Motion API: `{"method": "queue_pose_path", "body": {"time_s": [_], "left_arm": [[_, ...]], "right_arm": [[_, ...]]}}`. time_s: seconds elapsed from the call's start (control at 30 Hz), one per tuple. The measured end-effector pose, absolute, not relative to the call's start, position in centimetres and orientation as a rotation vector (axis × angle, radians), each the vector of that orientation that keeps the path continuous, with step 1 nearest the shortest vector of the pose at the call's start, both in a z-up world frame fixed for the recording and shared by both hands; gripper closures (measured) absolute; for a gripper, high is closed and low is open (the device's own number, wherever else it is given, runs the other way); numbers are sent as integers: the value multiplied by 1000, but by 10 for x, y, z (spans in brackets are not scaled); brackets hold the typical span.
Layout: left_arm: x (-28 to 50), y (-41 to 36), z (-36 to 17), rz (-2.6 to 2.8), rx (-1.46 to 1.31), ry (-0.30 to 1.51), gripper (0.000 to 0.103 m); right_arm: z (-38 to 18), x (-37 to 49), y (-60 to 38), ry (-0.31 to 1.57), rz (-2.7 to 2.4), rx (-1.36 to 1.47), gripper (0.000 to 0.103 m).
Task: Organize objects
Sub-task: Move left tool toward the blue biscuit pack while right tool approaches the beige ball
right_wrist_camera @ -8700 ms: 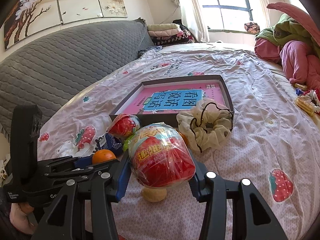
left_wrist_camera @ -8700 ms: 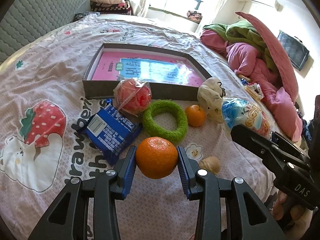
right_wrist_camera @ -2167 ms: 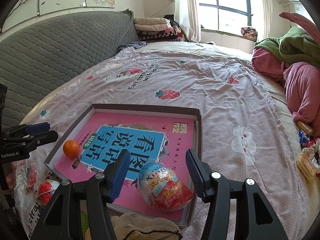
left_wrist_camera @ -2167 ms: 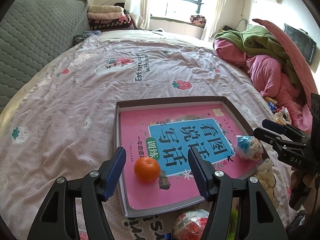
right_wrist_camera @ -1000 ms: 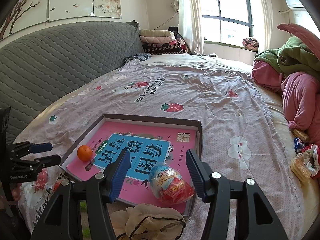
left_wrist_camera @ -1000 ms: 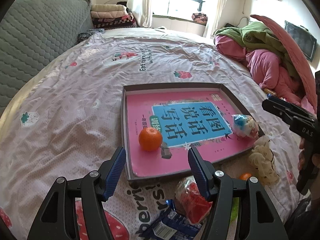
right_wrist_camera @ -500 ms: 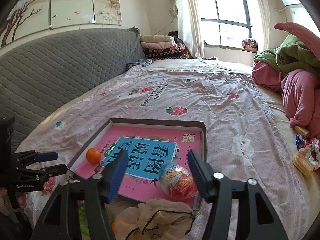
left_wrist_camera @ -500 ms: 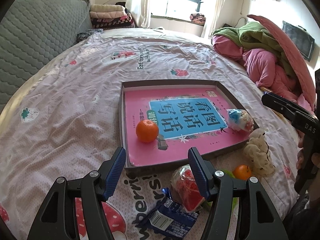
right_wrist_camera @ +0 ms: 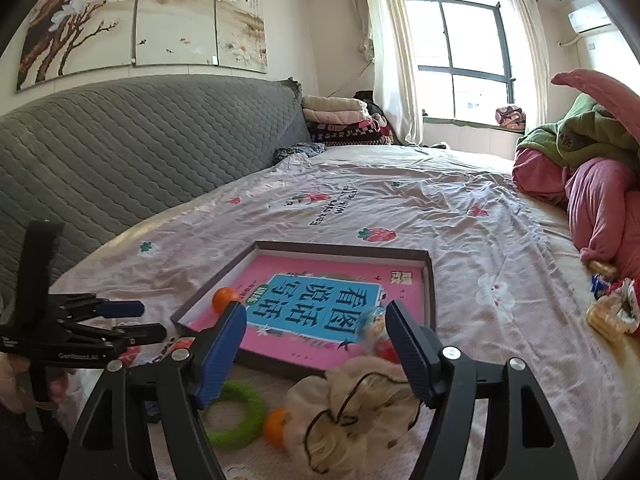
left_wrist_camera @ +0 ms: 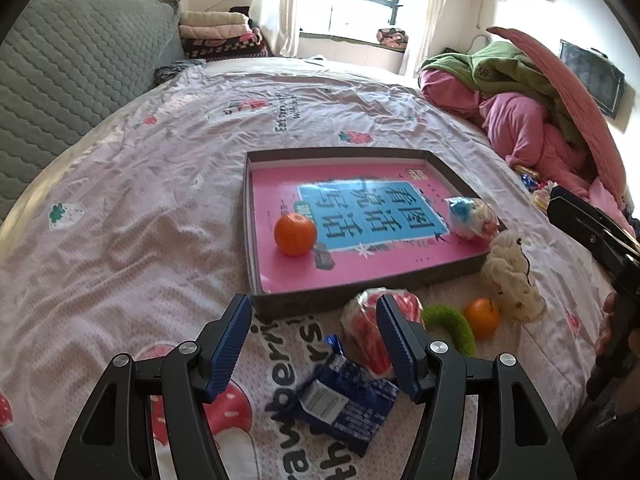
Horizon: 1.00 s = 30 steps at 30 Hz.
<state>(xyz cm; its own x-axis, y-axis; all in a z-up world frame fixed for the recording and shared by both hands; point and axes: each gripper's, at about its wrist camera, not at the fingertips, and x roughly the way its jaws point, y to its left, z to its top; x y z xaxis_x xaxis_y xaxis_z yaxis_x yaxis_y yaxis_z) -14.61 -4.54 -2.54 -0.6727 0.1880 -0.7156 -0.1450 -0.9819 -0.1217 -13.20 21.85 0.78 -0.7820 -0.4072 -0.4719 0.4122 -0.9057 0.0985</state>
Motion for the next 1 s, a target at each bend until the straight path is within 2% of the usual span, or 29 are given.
{"method": "queue_pose_path", "body": {"time_s": [0.67,0.83,1.0], "left_arm": [[-106,-45,-27,2752,-1116,-159,36],[-94,-43,-29,2765,-1113,-146,31],[-85,-39,-32,2761,-1116,-131,31]], "right_arm": [[-5,-76,219,-44,-2625,723,30],[-13,-62,218,-53,-2644,751,30],[-17,-52,216,-45,-2671,767,30]]}}
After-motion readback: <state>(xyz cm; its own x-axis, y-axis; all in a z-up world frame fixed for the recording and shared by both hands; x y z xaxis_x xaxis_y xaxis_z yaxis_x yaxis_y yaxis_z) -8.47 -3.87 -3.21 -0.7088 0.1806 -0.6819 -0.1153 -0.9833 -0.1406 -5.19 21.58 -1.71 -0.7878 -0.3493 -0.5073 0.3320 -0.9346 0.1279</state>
